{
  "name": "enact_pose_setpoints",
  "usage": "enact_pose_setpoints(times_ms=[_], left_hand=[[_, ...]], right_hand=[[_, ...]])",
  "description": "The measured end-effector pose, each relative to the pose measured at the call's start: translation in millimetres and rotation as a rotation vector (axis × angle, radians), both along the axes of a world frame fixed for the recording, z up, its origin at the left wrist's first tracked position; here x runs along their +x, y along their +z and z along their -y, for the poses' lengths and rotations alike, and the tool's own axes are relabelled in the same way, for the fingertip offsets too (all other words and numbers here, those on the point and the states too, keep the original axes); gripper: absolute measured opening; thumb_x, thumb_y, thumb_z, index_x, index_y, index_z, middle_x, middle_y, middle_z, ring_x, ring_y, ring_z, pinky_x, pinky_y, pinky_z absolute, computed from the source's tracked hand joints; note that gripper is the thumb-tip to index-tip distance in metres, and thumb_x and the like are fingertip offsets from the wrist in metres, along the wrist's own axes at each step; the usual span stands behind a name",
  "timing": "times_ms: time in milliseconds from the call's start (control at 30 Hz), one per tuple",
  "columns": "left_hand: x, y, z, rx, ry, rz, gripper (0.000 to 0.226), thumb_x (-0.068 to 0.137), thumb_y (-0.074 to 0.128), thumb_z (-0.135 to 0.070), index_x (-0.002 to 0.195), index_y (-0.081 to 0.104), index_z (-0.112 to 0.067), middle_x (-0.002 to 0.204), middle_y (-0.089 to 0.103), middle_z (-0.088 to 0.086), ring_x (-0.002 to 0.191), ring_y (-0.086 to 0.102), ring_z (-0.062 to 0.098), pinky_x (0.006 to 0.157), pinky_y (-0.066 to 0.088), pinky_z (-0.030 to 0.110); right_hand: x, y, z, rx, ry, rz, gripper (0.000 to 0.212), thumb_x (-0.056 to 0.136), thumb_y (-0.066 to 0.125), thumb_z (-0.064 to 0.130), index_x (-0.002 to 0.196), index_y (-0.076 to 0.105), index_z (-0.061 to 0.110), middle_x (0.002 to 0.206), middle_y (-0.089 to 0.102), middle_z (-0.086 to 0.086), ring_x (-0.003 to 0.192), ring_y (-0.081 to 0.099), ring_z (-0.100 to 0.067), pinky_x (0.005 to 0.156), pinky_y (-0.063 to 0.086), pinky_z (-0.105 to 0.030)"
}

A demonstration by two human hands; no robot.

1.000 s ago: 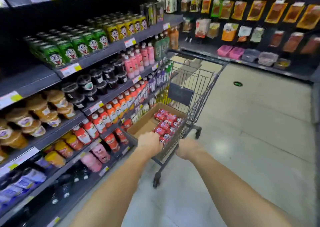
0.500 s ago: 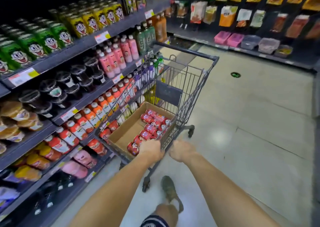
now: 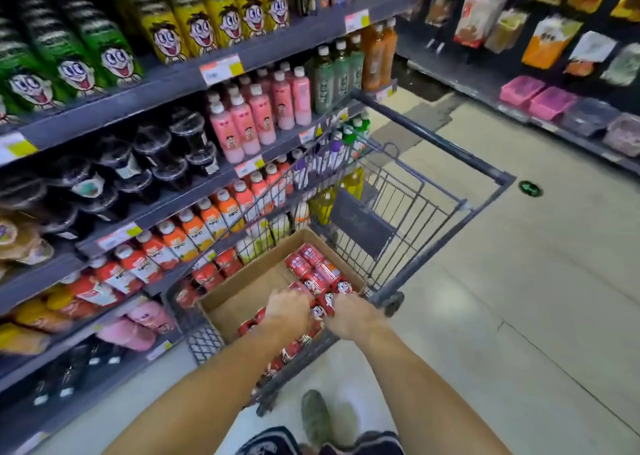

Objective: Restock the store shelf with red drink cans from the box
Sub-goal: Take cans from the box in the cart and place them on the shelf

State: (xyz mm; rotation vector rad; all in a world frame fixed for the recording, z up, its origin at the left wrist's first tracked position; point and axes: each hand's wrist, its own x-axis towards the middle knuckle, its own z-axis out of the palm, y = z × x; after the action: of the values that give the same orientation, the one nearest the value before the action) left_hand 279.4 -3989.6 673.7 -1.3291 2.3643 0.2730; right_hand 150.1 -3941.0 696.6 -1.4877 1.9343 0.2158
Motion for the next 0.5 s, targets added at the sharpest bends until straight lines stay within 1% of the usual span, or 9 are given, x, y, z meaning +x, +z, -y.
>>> enact_pose_setpoints(times_ms=[67,133,200,267,400,500], left_hand=[[-3.1,-2.1,13.4,0.053,0.056,0.004,0.025,0.096,0.047,-0.030,0.109,0.063,-0.017,0.113,0.067,0.006,0.105,0.064,0.025,0.087,0.046,0.032],[-5.3,-7.6,27.1,0.129,0.148,-0.010,0.024,0.094,0.050,-0.029,0.107,0.066,-0.016,0.113,0.068,0.008,0.105,0.065,0.027,0.084,0.049,0.033],[-8.4,-18.6,39.9,0.192,0.268,-0.057,0.025,0.091,0.053,-0.029,0.107,0.066,-0.015,0.112,0.067,0.008,0.103,0.066,0.029,0.083,0.052,0.035],[-11.3,-27.5,50.4,0.231,0.344,-0.068,0.025,0.090,0.053,-0.028,0.107,0.066,-0.015,0.112,0.068,0.008,0.101,0.066,0.029,0.082,0.053,0.036],[-21.2,-55.6,80.4,0.255,0.410,-0.030,0.025,0.091,0.049,-0.022,0.106,0.067,-0.015,0.111,0.069,0.007,0.101,0.067,0.028,0.077,0.053,0.035],[-33.9,-72.6,110.5,0.271,0.481,-0.010,0.027,0.094,0.050,-0.024,0.110,0.068,-0.012,0.114,0.069,0.008,0.104,0.067,0.028,0.078,0.052,0.035]], right_hand=[[5.2,-7.3,21.2,0.009,0.063,0.019,0.040,0.095,0.055,0.036,0.123,0.060,0.008,0.125,0.064,-0.015,0.117,0.061,-0.033,0.096,0.048,-0.038],[6.1,-15.9,39.6,0.036,0.119,0.024,0.041,0.096,0.055,0.036,0.124,0.058,0.007,0.125,0.064,-0.015,0.117,0.060,-0.033,0.096,0.048,-0.039],[2.1,-25.5,57.5,0.077,0.173,0.031,0.045,0.096,0.056,0.036,0.131,0.053,0.008,0.125,0.063,-0.016,0.117,0.060,-0.033,0.097,0.047,-0.040],[-5.3,-38.8,76.6,0.128,0.222,0.025,0.050,0.095,0.057,0.036,0.137,0.049,0.009,0.125,0.063,-0.016,0.117,0.060,-0.033,0.097,0.047,-0.039],[-22.0,-77.3,130.4,0.224,0.251,0.015,0.037,0.094,0.059,0.031,0.120,0.063,0.005,0.122,0.066,-0.016,0.113,0.063,-0.032,0.094,0.048,-0.037],[-29.1,-111.0,170.6,0.259,0.299,0.038,0.037,0.092,0.058,0.030,0.120,0.063,0.006,0.123,0.065,-0.017,0.114,0.063,-0.033,0.095,0.050,-0.038]])
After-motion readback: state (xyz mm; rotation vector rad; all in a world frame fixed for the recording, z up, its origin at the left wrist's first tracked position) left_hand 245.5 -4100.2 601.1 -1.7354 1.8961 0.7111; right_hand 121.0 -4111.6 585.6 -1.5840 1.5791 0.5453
